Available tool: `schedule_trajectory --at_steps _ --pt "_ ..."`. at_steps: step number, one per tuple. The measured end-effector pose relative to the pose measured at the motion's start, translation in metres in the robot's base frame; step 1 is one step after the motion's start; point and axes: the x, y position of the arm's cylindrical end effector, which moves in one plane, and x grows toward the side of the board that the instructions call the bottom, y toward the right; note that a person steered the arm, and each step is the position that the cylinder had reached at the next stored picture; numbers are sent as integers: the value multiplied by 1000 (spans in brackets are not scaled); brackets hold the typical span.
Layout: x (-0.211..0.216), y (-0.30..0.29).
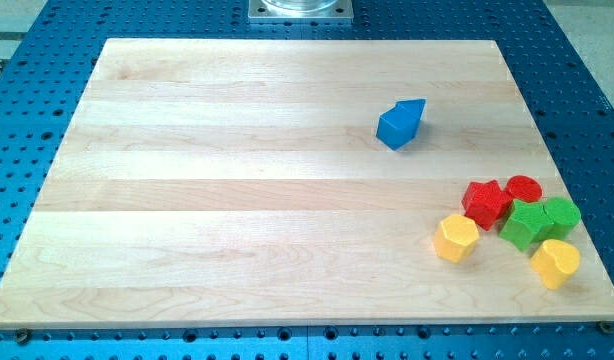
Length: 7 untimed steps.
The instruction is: Move the yellow heart into the hexagon
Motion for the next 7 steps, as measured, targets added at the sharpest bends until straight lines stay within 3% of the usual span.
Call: schedule_trajectory --at_steps 1,4,6,7 --pt "-18 -6" --pt "-26 -122" --pt "-26 -135" --pt "-35 -113"
